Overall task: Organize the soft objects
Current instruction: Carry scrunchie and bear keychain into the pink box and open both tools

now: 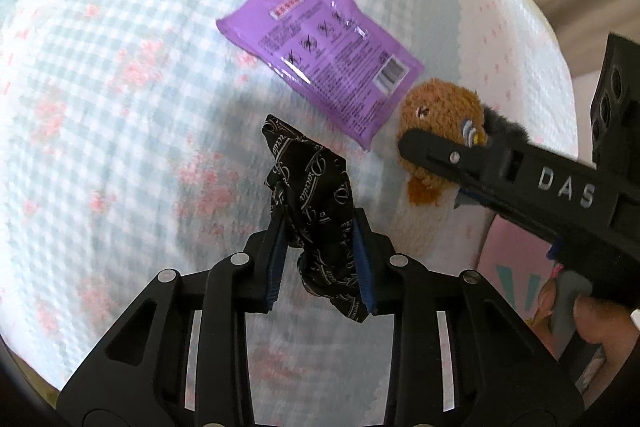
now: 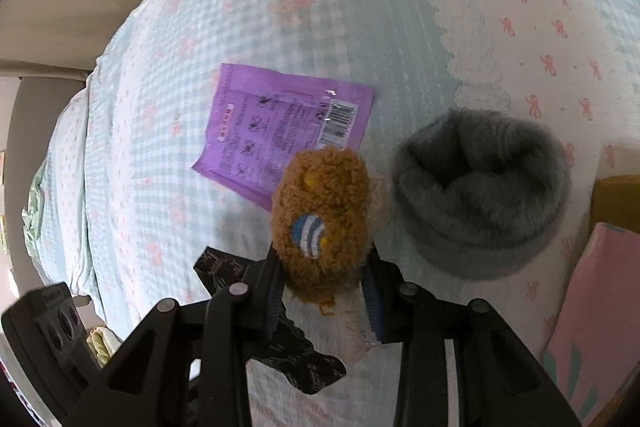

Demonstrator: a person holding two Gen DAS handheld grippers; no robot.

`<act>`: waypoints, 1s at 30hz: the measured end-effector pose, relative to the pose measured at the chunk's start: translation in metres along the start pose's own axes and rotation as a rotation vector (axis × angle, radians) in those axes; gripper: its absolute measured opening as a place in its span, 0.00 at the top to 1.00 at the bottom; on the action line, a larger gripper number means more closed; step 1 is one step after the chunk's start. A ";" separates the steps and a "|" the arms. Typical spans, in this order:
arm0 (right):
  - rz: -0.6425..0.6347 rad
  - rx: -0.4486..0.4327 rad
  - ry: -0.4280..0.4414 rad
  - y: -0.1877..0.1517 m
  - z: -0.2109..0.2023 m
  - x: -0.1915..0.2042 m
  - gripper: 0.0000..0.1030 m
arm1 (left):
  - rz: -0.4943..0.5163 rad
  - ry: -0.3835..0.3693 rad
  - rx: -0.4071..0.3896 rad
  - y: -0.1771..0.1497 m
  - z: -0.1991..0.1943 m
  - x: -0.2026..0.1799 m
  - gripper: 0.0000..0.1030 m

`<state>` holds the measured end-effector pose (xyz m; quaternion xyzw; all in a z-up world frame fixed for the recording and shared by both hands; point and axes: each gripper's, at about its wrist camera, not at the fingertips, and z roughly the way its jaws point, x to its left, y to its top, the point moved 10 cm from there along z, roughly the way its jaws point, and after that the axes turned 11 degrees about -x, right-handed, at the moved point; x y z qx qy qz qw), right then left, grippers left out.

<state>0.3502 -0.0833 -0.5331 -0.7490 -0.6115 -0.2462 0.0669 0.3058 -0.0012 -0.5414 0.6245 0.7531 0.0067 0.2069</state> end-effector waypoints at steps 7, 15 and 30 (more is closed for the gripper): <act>-0.028 -0.055 0.020 -0.008 -0.035 0.020 0.69 | 0.024 -0.022 -0.067 0.005 -0.045 -0.001 0.74; -0.074 -0.164 0.013 -0.014 -0.116 0.030 0.69 | 0.090 -0.050 -0.165 0.011 -0.129 -0.021 0.74; -0.065 -0.369 0.022 -0.033 -0.292 -0.005 0.69 | 0.214 -0.107 -0.336 -0.005 -0.257 -0.124 0.73</act>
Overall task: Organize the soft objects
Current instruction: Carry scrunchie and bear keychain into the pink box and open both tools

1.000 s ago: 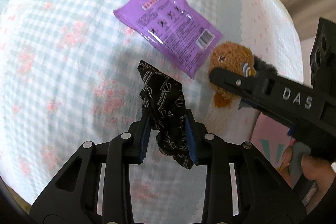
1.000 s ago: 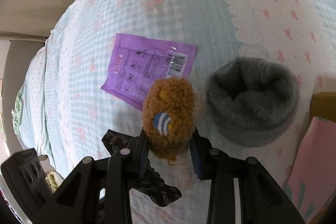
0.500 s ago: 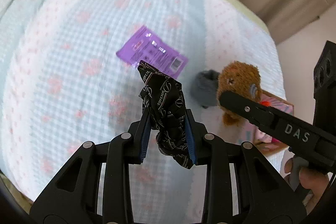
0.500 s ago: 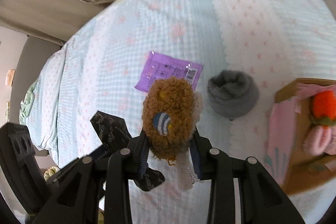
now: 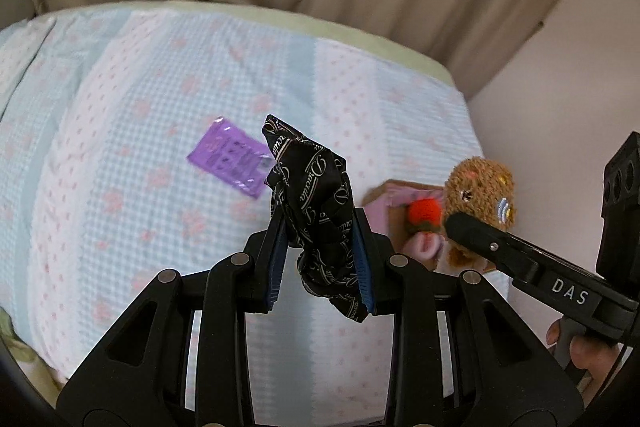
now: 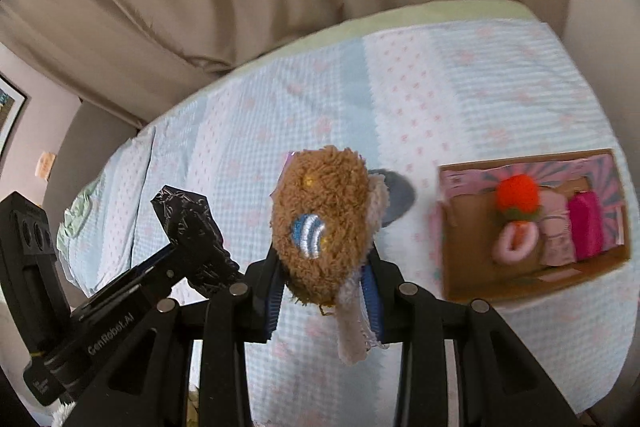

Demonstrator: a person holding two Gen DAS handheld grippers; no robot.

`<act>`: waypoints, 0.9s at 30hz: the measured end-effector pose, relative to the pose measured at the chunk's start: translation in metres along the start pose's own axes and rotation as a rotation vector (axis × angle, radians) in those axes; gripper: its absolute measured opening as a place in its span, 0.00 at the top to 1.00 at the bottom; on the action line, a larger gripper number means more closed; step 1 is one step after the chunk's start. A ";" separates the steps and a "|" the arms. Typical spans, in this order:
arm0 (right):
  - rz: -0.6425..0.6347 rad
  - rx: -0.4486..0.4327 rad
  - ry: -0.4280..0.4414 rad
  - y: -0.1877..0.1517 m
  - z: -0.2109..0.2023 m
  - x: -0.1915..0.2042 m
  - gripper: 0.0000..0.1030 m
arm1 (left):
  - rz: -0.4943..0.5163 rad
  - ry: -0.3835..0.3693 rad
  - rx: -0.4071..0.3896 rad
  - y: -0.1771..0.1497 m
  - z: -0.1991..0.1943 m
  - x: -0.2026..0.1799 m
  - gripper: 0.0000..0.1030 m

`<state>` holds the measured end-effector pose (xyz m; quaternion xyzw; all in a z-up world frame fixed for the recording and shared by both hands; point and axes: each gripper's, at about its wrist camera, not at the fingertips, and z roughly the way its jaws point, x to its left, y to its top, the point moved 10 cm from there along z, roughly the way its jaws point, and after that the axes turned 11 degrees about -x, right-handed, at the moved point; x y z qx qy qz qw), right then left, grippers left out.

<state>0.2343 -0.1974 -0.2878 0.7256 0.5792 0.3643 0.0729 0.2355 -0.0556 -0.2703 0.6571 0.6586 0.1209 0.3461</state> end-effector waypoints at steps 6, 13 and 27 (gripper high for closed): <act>0.032 -0.057 -0.036 0.009 -0.051 -0.056 0.69 | 0.041 -0.048 -0.019 -0.003 -0.004 -0.070 0.73; 0.096 -0.081 -0.101 0.016 -0.088 -0.140 0.69 | 0.102 -0.104 0.013 -0.025 0.019 -0.153 0.73; 0.215 0.041 -0.152 0.015 -0.034 -0.267 0.69 | 0.236 -0.027 0.209 -0.090 0.148 -0.213 0.73</act>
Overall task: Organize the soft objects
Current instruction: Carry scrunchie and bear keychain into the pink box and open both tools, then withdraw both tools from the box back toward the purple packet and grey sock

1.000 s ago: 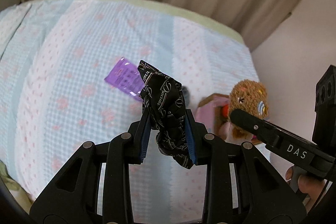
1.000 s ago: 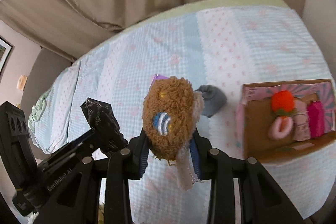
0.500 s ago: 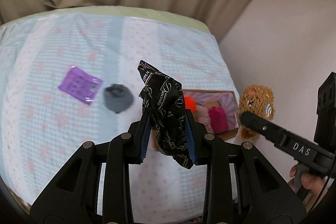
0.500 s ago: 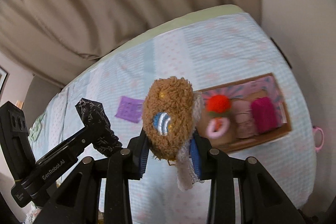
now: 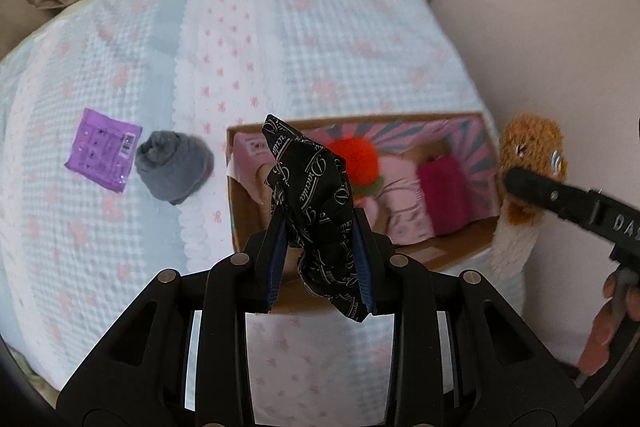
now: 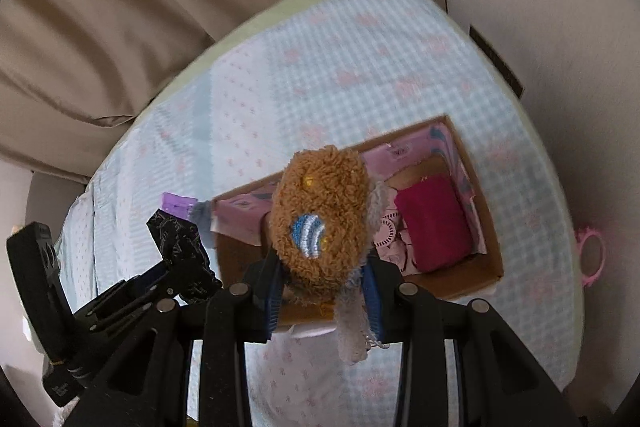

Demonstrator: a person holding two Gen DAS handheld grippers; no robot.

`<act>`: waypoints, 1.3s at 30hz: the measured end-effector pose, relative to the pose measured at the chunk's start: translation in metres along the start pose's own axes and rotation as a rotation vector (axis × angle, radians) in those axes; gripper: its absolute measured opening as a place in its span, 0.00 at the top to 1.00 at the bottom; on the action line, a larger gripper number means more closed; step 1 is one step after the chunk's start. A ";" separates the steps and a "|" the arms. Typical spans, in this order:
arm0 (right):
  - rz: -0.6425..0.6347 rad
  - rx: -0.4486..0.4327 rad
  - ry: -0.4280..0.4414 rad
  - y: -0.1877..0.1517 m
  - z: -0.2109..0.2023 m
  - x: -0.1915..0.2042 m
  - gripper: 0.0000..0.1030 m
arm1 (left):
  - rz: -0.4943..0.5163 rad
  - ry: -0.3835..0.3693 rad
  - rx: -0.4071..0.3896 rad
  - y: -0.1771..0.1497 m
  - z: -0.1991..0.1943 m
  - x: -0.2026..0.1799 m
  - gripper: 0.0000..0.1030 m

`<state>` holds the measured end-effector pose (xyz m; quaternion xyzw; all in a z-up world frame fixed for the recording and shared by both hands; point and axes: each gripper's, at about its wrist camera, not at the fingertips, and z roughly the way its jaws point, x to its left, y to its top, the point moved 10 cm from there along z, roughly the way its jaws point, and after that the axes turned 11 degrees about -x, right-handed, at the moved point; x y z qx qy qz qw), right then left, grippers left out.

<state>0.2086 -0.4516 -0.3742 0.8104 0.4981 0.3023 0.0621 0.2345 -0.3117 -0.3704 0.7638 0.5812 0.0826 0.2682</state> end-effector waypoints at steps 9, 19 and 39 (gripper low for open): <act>0.094 0.104 0.063 -0.017 0.057 -0.012 0.69 | 0.083 0.070 0.130 -0.020 0.070 0.010 0.73; 0.063 0.130 0.033 -0.025 0.080 -0.021 0.00 | 0.122 0.053 0.137 -0.026 0.075 0.006 0.00; -0.115 -0.009 -0.005 -0.033 -0.021 0.015 0.00 | 0.040 0.039 0.039 -0.039 -0.024 0.016 0.00</act>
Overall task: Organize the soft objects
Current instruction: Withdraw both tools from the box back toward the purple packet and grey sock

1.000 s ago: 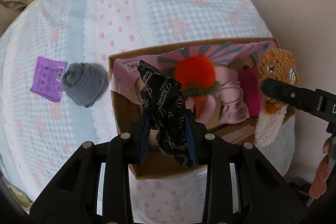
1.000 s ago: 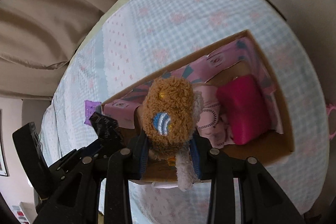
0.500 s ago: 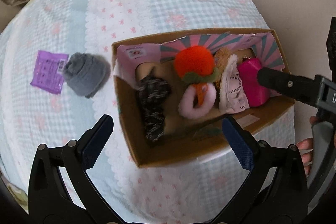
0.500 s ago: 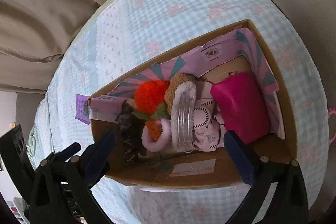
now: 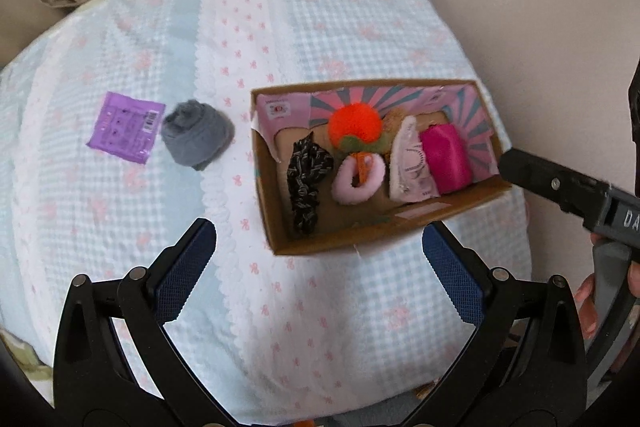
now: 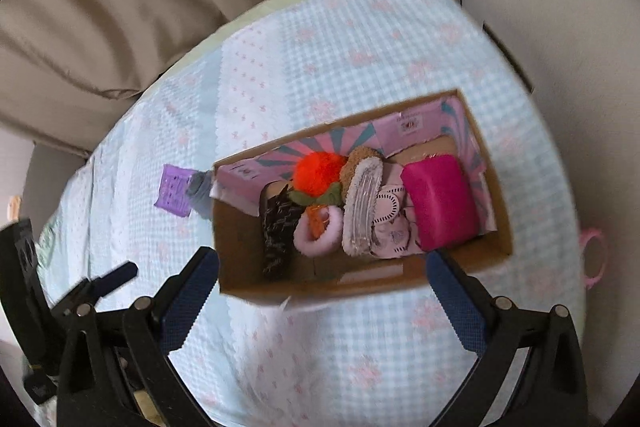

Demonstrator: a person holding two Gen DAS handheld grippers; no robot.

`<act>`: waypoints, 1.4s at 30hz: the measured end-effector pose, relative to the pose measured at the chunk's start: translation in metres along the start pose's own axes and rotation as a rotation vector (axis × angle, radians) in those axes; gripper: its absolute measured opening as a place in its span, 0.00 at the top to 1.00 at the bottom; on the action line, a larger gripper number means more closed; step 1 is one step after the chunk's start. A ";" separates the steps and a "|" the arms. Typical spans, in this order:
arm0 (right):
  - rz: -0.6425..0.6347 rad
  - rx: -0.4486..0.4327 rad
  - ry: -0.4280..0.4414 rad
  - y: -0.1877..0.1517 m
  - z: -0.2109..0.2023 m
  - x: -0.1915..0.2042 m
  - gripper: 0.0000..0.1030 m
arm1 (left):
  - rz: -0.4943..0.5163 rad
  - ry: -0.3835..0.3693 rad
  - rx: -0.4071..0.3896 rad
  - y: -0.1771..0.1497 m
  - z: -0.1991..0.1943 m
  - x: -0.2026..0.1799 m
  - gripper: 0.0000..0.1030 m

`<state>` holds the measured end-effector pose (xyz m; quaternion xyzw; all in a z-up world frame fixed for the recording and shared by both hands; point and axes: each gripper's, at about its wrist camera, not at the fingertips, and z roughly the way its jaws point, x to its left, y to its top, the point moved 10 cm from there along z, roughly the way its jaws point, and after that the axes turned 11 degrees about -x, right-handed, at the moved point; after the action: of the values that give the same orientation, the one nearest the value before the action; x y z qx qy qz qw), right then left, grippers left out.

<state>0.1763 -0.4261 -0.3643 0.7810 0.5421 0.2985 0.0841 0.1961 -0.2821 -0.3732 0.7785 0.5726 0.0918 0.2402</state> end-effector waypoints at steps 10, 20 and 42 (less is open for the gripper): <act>-0.129 -0.117 -0.073 -0.014 -0.090 0.073 0.00 | -0.022 -0.019 -0.166 0.007 -0.112 0.042 0.00; -0.269 -0.321 -0.080 -0.019 -0.149 0.168 0.00 | -0.027 0.092 -0.358 0.011 -0.213 0.123 0.00; -0.313 -0.272 -0.036 -0.028 -0.067 0.279 0.00 | 0.017 0.051 -0.373 0.017 -0.219 0.254 0.00</act>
<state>0.1824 -0.1775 -0.2185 0.6737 0.6100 0.3385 0.2440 0.2027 0.0108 -0.2088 0.7227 0.5449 0.2183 0.3649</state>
